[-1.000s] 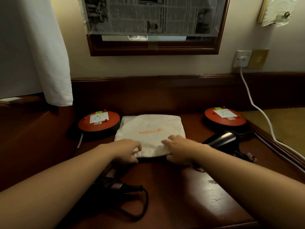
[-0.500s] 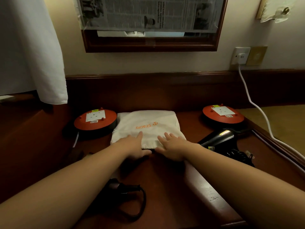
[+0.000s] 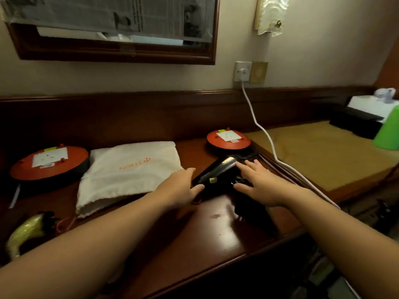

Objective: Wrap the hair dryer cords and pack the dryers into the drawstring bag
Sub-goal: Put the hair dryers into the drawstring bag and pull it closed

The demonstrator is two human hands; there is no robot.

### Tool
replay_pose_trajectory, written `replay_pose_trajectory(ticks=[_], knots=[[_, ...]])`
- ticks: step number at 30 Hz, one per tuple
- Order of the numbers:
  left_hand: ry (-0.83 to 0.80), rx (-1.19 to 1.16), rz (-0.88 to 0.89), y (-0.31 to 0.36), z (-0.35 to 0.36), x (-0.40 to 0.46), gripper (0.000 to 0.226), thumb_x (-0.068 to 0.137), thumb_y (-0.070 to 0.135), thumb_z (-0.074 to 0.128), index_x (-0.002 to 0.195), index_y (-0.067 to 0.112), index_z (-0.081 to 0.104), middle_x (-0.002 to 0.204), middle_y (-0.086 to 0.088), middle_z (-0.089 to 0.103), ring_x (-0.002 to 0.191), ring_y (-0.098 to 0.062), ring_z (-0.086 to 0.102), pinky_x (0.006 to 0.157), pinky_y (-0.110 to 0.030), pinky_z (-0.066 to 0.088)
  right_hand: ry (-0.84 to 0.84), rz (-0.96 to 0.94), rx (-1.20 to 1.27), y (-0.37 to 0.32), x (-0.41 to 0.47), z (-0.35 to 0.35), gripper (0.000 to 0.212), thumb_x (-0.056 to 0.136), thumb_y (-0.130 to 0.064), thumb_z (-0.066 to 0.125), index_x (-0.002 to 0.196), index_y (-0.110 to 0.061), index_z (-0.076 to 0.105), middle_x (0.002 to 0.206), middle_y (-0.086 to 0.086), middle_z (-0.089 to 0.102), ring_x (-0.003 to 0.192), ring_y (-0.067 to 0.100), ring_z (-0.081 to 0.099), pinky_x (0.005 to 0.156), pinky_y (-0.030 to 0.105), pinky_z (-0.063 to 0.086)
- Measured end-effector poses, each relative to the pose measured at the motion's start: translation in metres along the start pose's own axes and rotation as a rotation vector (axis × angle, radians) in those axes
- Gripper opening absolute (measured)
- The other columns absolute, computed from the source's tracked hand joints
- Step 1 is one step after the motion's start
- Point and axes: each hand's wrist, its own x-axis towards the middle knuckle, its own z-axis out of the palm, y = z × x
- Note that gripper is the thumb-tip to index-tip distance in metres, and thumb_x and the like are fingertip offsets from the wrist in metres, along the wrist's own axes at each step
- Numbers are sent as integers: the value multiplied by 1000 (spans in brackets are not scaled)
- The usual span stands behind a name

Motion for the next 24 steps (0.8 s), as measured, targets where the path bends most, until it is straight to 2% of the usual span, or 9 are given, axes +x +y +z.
replay_pose_trajectory(ticks=[3, 4, 6, 9, 12, 16, 19, 24], knots=[[33, 22, 26, 7, 17, 3, 43, 97, 51, 58, 133, 28, 54, 116, 1, 67, 102, -21, 65, 86, -42, 58, -53, 62, 78, 18, -23, 12, 124, 76, -88, 57, 165, -31, -9, 175, 0, -4, 160, 19, -1, 128, 48, 19], [52, 29, 26, 8, 20, 3, 41, 97, 50, 57, 131, 29, 55, 113, 2, 67, 99, -20, 64, 84, -43, 58, -68, 73, 93, 21, -30, 16, 135, 68, -91, 60, 164, -30, -13, 174, 0, -2, 160, 19, 5, 127, 46, 24], [81, 42, 31, 9, 23, 4, 40, 97, 49, 57, 132, 29, 55, 112, 3, 67, 98, -20, 64, 83, -43, 58, -56, 88, 145, 21, -37, 26, 144, 64, -87, 69, 164, -26, -14, 174, 1, 7, 158, 20, 16, 125, 42, 29], [84, 67, 47, 8, 22, 6, 41, 97, 50, 57, 132, 29, 56, 113, 4, 69, 99, -19, 64, 85, -44, 57, 56, 114, 277, 16, -36, 41, 142, 68, -74, 80, 165, -21, -10, 171, 2, 21, 154, 22, 28, 120, 37, 34], [79, 88, 73, 8, 20, 7, 42, 97, 50, 57, 133, 28, 57, 114, 3, 69, 101, -20, 64, 87, -46, 56, 130, 166, 409, 13, -28, 51, 144, 64, -63, 89, 165, -20, -3, 168, 5, 27, 152, 25, 32, 116, 37, 37], [82, 54, 90, 5, 21, 7, 40, 97, 48, 59, 131, 27, 60, 112, 3, 69, 101, -19, 62, 86, -45, 57, 133, 197, 427, 13, -21, 56, 134, 53, -60, 92, 159, -30, 15, 147, 6, 45, 132, 27, 50, 102, 37, 49], [87, 27, 113, 1, 21, 6, 38, 98, 47, 59, 128, 25, 61, 110, 2, 70, 99, -18, 62, 85, -43, 57, 156, 170, 433, 13, -18, 54, 128, 54, -57, 91, 156, -32, 18, 137, 4, 46, 124, 24, 52, 98, 35, 50], [142, -32, 143, -4, 11, 4, 36, 98, 45, 61, 126, 23, 63, 109, 4, 70, 100, -16, 63, 85, -38, 57, 173, 98, 429, 9, -15, 49, 120, 63, -49, 88, 157, -33, 15, 138, 3, 40, 123, 23, 49, 97, 34, 49]])
